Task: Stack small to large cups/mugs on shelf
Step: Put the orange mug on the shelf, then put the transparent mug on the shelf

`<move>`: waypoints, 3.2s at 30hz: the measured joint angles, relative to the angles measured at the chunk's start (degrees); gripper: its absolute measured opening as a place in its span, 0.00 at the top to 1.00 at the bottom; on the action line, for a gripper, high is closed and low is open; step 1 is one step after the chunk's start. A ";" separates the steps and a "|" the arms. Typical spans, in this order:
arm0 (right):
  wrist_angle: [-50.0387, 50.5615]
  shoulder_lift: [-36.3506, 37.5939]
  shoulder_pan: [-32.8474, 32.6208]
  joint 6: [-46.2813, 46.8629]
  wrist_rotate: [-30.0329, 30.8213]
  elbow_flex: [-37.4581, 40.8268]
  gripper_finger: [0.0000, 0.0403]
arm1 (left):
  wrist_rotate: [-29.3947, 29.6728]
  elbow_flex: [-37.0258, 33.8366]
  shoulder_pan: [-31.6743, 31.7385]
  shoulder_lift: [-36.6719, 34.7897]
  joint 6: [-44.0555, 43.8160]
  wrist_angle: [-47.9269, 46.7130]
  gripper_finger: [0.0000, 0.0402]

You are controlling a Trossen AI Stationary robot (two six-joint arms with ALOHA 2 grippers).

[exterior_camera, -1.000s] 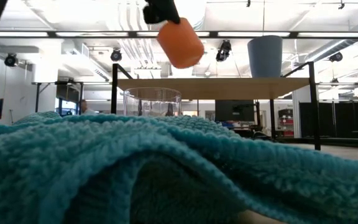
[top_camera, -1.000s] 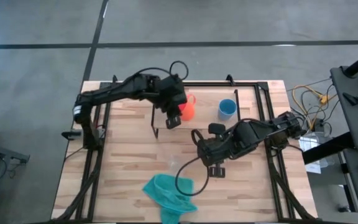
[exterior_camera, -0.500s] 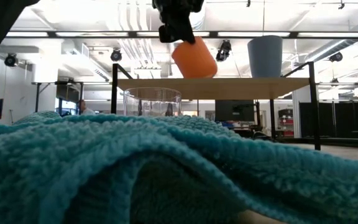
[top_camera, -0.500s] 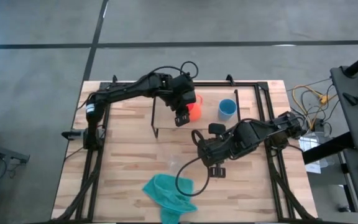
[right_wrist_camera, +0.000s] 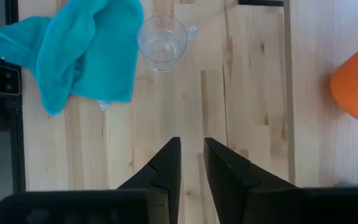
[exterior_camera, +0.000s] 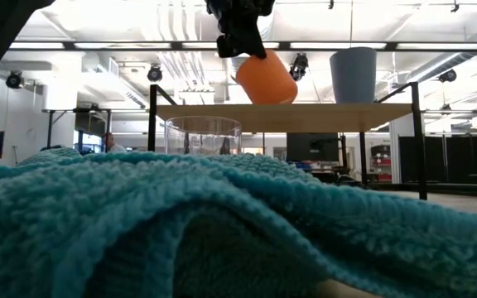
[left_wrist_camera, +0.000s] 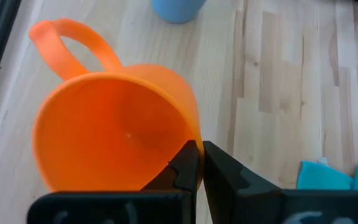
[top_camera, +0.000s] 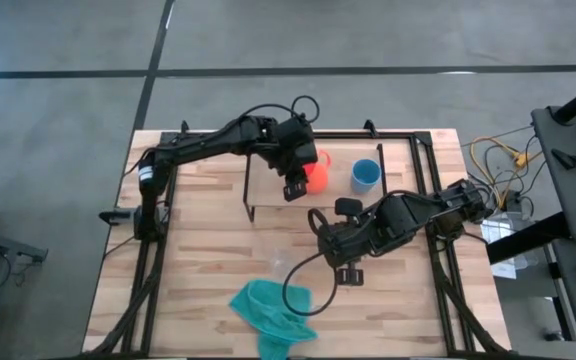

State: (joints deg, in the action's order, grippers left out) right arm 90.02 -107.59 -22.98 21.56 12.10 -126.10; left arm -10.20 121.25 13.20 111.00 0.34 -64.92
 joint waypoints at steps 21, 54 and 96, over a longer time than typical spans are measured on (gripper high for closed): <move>-0.02 2.18 0.00 -2.49 4.66 0.00 0.85 | -6.01 4.96 0.30 -1.12 0.02 4.45 0.88; -33.67 32.31 -8.35 -2.07 14.57 39.07 0.85 | -6.24 4.42 -5.06 -18.89 -9.05 -18.27 0.88; -73.11 49.42 -11.26 1.84 12.94 73.24 0.85 | -9.05 -40.82 -17.73 -18.36 -9.05 19.49 0.88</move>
State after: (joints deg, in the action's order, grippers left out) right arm 16.91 -58.17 -34.24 23.40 25.04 -52.86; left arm -19.25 80.43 -4.53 92.64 -8.71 -45.43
